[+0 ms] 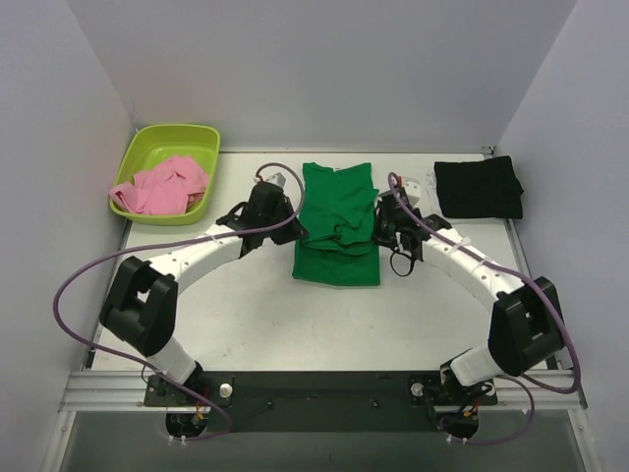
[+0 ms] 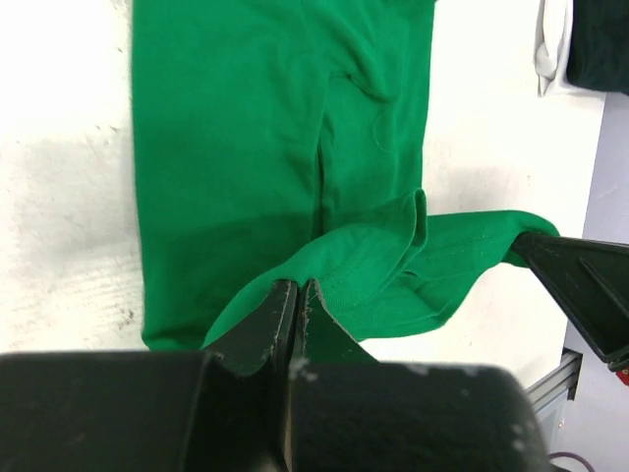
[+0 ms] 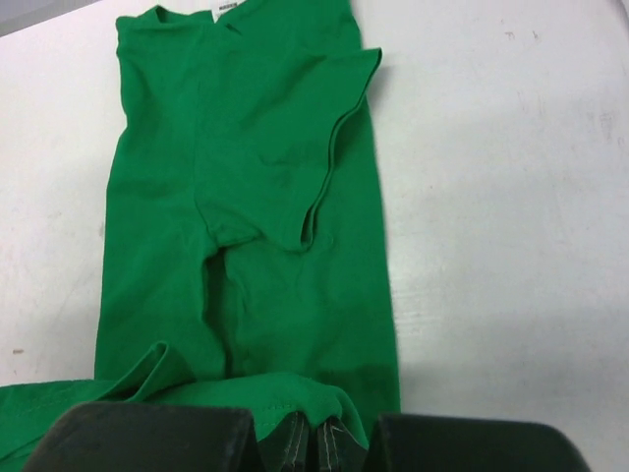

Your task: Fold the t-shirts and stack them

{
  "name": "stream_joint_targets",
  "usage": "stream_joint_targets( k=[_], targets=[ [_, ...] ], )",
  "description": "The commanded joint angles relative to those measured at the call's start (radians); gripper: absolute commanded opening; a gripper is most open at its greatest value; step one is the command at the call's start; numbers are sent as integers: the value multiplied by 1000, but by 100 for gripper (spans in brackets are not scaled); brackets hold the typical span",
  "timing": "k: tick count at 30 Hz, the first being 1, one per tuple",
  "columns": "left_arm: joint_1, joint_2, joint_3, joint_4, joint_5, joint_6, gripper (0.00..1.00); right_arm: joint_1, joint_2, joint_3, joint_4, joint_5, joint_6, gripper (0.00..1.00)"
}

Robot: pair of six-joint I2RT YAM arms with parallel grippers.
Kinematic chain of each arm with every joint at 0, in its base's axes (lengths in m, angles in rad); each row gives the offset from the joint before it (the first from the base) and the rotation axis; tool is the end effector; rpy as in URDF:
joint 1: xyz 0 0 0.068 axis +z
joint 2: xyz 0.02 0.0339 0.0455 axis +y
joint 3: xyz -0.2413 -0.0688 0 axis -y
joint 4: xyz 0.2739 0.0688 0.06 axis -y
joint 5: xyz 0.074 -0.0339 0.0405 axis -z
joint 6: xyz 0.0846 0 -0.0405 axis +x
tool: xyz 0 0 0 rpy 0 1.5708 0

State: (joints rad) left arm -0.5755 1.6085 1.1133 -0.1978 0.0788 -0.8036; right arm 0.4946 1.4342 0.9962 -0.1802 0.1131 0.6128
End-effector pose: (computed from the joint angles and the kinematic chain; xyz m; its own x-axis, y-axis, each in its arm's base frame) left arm 0.3491 -0.2344 0.1761 -0.7992 -0.3370 -0.4978 0.0261 0.8079 -0.5887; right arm 0.3473 0.1765 0.1991 -0.6420 0.3031 -0.7043 -0.0262 0.9094 0.4152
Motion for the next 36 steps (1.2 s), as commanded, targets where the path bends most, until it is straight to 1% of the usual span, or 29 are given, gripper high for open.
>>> stream_joint_targets(
  k=[1, 7, 8, 13, 19, 20, 21, 22, 23, 24, 25, 26, 27, 30, 31, 33, 34, 36],
  targets=[
    [51, 51, 71, 75, 59, 20, 0, -43, 80, 93, 13, -52, -31, 0],
    [94, 194, 146, 115, 119, 18, 0, -79, 208, 140, 34, -92, -31, 0],
    [97, 238, 160, 126, 136, 17, 0, -82, 222, 153, 36, -95, -30, 0],
    [118, 362, 229, 149, 162, 15, 0, -97, 322, 197, 54, -101, -27, 0],
    [161, 445, 306, 176, 183, 3, 0, -136, 396, 278, 42, -96, -41, 0],
    [178, 453, 322, 181, 187, 0, 11, -140, 403, 291, 41, -93, -44, 0],
    [187, 458, 333, 184, 187, -3, 62, -148, 413, 318, 32, -86, -48, 17],
    [198, 464, 344, 184, 182, -11, 91, -151, 423, 329, 30, -76, -54, 27],
    [207, 465, 358, 182, 182, -16, 94, -154, 428, 343, 28, -50, -62, 36],
    [227, 465, 376, 182, 182, -20, 95, -156, 428, 351, 30, -40, -70, 63],
    [235, 452, 379, 184, 179, -25, 95, -157, 419, 360, 31, -23, -76, 77],
    [239, 436, 379, 217, 179, -23, 94, -154, 408, 358, 38, -3, -87, 93],
    [249, 417, 366, 224, 174, -22, 95, -153, 391, 351, 53, 11, -90, 100],
    [249, 312, 327, 232, 144, 6, 95, -136, 286, 277, 99, 26, -113, 100],
    [241, 259, 288, 239, 142, 4, 95, -120, 243, 266, 99, 28, -116, 100],
    [235, 206, 237, 241, 151, -5, 95, -107, 203, 251, 50, 17, -119, 100],
    [220, 158, 179, 248, 156, -8, 95, -87, 190, 246, 32, 17, -117, 100],
    [203, 108, 123, 253, 151, -9, 95, -65, 146, 202, 19, 2, -116, 100]
  ],
)
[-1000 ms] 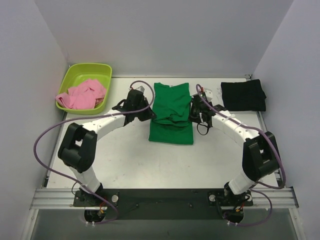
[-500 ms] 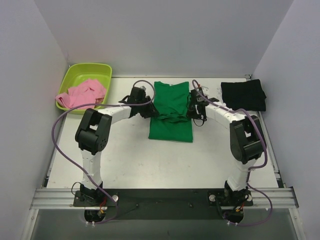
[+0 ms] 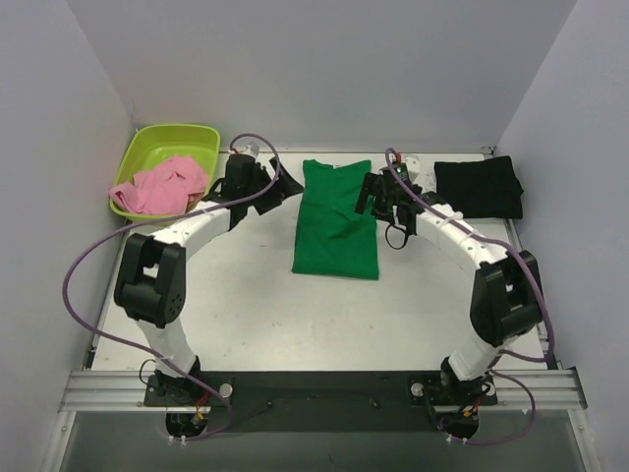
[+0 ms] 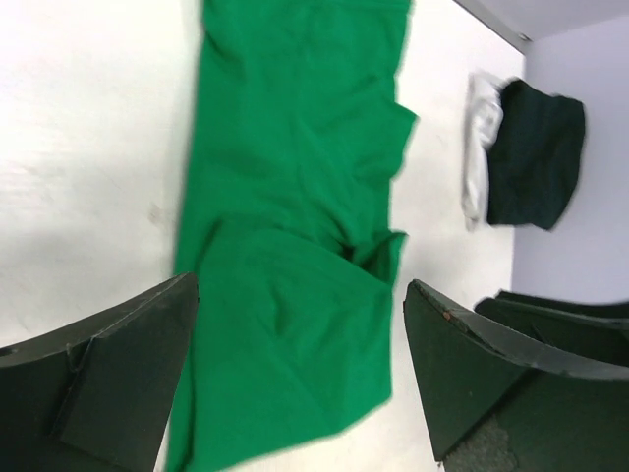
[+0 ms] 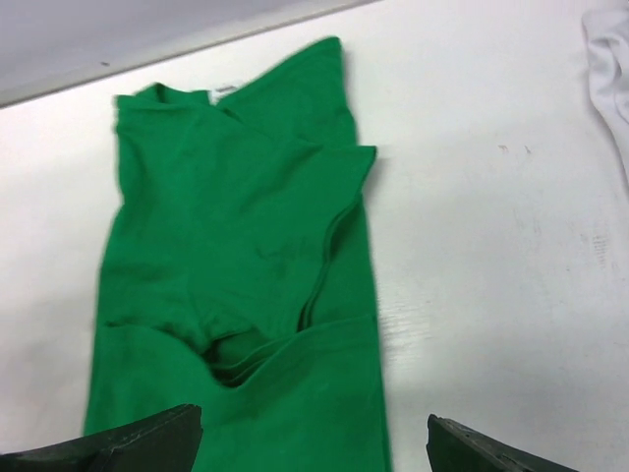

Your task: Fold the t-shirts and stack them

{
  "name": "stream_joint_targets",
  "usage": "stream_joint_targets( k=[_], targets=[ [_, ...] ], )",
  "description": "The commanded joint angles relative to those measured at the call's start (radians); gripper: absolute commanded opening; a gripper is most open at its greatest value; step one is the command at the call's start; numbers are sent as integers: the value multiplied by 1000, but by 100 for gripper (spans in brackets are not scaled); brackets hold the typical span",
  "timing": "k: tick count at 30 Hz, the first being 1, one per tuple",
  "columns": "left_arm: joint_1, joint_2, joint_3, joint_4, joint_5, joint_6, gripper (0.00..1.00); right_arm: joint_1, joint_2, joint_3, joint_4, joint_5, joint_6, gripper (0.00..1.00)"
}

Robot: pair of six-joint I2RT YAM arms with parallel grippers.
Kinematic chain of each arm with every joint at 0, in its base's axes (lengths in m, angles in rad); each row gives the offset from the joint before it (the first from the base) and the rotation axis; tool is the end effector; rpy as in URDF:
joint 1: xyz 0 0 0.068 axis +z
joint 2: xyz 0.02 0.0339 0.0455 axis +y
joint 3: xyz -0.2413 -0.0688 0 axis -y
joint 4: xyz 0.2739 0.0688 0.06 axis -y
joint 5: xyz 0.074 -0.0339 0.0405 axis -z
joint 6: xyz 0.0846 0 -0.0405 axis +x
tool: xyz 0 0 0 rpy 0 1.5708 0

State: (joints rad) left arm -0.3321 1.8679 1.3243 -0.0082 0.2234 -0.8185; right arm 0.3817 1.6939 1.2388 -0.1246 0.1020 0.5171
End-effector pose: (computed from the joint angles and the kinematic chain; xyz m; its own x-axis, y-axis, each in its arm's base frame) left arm 0.4565 -0.1773 0.1719 -0.7010 -0.5114 -0.4971 -0.0227 0.7127 -0.7011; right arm 0.4249 0.1612 0.1998 -0.5860 0.2947 -0.7548 -0.0021 0.9310 0.3651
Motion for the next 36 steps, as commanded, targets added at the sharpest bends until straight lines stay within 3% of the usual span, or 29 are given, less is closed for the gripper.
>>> stream_joint_targets(
  k=[1, 4, 9, 15, 23, 36],
  targets=[
    [-50, -189, -118, 73, 8, 1, 95, 55, -125, -59, -33, -37, -17, 100],
    [-94, -269, -250, 120, 22, -36, 95, 74, -158, -130, -44, -138, 33, 100],
    [-199, -366, -443, 106, -35, -41, 95, 115, -273, -306, -26, -108, 67, 100],
    [-243, -423, -638, 174, -99, -70, 96, 117, -401, -464, -4, -45, 86, 100],
    [-242, -359, -666, 208, -108, -54, 96, 118, -471, -594, 20, -36, 103, 100],
    [-239, -213, -608, 269, -121, -48, 96, 109, -490, -639, 39, -36, 115, 100]
  ],
)
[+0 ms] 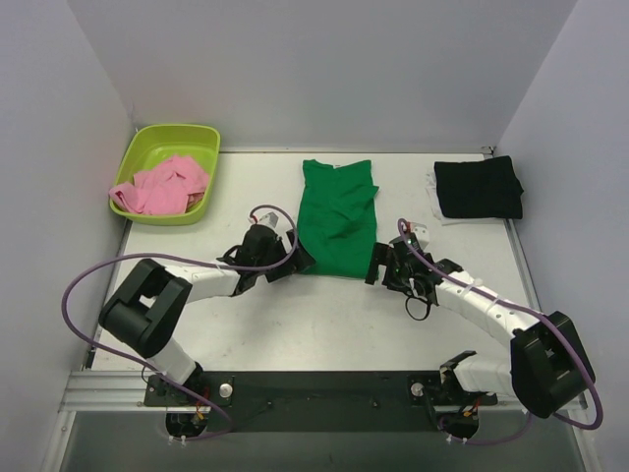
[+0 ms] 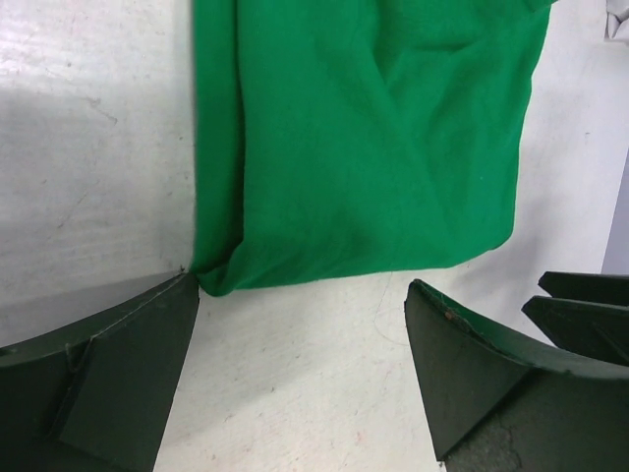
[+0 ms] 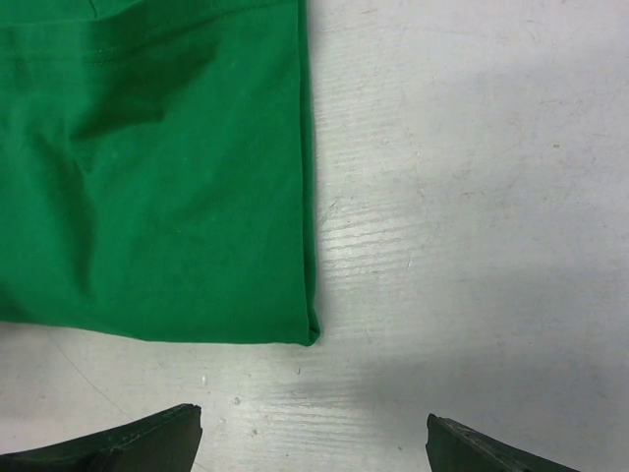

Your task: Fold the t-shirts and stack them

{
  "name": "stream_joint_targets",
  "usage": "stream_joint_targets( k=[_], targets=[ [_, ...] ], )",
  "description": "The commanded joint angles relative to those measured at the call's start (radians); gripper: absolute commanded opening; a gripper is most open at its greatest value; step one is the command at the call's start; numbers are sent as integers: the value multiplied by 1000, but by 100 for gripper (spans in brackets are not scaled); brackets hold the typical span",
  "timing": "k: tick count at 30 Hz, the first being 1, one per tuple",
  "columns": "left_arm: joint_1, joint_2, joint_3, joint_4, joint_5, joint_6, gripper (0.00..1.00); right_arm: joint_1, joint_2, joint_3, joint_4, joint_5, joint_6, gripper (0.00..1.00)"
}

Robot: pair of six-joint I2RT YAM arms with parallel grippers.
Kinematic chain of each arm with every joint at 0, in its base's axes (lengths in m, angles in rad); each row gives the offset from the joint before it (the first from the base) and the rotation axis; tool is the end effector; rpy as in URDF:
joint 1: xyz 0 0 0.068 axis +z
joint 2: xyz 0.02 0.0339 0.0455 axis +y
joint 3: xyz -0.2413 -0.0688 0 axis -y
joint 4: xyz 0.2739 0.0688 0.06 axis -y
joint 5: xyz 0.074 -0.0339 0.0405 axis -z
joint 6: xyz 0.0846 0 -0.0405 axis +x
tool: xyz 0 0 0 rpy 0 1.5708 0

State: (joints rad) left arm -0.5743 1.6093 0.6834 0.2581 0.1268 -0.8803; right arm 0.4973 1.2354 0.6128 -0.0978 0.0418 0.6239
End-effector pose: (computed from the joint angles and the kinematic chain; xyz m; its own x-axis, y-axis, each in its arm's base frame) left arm 0.3014 -0.2077 0.0740 -0.8109 -0.3862 -0.4397 -0.0045 0.7554 -0.6552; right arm 0.2805 0.1482 0.1258 -0.7329 0.2663 -0.6261 -0.0257 0.9087 0.4167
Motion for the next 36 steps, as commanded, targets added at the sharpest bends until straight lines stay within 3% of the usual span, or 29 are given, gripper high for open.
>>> stream_joint_targets(
  k=[1, 6, 10, 14, 20, 22, 23, 24, 36],
  targets=[
    [4, 50, 38, -2, -29, 15, 96, -8, -33, -16, 12, 27, 7, 100],
    [5, 67, 53, -29, -41, 17, 92, -11, -42, -25, 7, 29, 5, 100],
    [10, 84, 65, -43, -53, 20, 78, -13, -44, -33, 12, 27, 8, 100],
    [17, 112, 80, -46, -52, 20, 58, -14, -50, -41, 12, 26, 11, 100],
    [31, 150, 88, -34, -39, 18, 46, -19, -59, -47, 10, 24, 8, 100],
    [33, 159, 90, -30, -33, 15, 16, -20, -57, -48, 10, 23, 7, 100],
    [34, 161, 90, -31, -33, 14, 12, -20, -57, -48, 10, 23, 10, 100],
    [34, 159, 93, -36, -36, 14, 0, -20, -56, -50, 12, 23, 11, 100],
    [30, 98, 15, -3, -18, 3, 0, -25, 51, -85, 190, -6, 148, 92]
  ],
)
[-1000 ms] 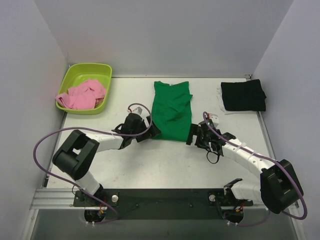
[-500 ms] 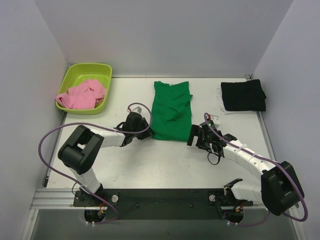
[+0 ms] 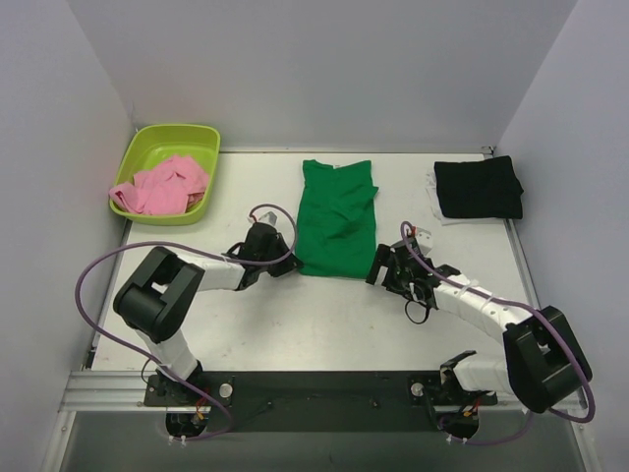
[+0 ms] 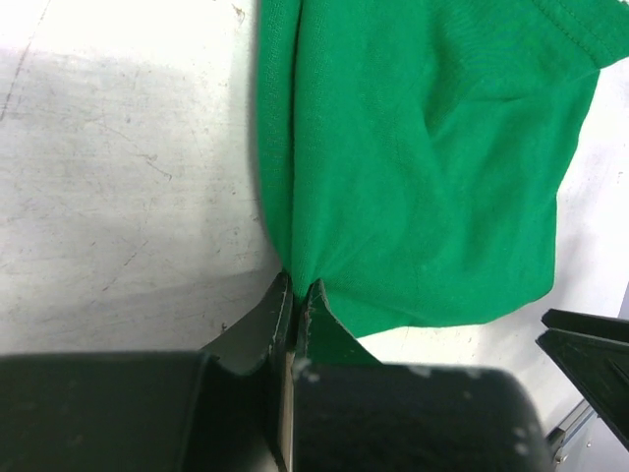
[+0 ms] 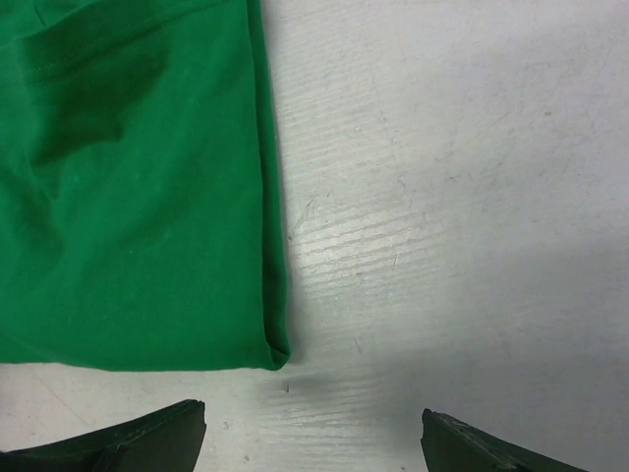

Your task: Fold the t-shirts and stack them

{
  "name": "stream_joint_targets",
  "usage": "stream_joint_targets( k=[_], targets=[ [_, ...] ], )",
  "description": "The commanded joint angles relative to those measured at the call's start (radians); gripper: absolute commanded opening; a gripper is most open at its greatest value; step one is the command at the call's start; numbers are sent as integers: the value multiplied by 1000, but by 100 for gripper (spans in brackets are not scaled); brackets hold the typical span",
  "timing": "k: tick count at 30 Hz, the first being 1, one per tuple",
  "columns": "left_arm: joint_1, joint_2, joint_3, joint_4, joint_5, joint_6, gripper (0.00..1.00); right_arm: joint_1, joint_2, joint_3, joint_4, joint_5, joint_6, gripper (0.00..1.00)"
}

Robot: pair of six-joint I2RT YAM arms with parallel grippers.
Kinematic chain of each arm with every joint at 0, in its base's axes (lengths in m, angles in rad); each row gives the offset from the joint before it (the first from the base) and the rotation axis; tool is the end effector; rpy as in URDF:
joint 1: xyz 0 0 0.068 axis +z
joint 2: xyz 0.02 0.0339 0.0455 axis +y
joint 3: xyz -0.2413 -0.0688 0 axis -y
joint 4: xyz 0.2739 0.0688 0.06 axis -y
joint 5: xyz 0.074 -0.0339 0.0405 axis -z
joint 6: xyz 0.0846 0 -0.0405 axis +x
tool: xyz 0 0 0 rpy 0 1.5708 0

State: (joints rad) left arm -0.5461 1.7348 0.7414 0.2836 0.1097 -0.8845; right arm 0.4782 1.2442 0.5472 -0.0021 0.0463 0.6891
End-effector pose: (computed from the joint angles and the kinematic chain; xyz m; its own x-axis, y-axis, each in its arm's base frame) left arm 0.3191 -0.2048 0.0518 -0.8072 -0.4093 -0.4254 -0.0587 0.7728 -0.6320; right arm 0.2792 0.1403 0.1102 -0.7133 0.3457 -0.6097 0.0328 0.8854 0.4637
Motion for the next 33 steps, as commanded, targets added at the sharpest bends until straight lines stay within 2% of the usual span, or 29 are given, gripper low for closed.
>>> stream_joint_targets(
  k=[1, 6, 12, 18, 29, 33],
  targets=[
    [0, -30, -50, -26, 1, 7, 0, -4, 55, -18, 120, -16, 92, 91],
    [-5, -40, -94, 2, 8, -4, 0, -4, 139, -24, 189, -39, 144, 84],
    [-9, -27, -120, 19, 16, -10, 0, 2, 184, -32, 241, -39, 181, 70],
    [-8, -32, -123, 17, 7, -8, 0, 14, 181, -33, 215, -40, 178, 44],
    [-12, -46, -143, 32, 12, -18, 0, 19, 170, -58, 209, -40, 179, 18],
    [-20, -76, -183, 40, 5, -24, 0, 20, 184, -59, 209, -40, 181, 0]
  ],
)
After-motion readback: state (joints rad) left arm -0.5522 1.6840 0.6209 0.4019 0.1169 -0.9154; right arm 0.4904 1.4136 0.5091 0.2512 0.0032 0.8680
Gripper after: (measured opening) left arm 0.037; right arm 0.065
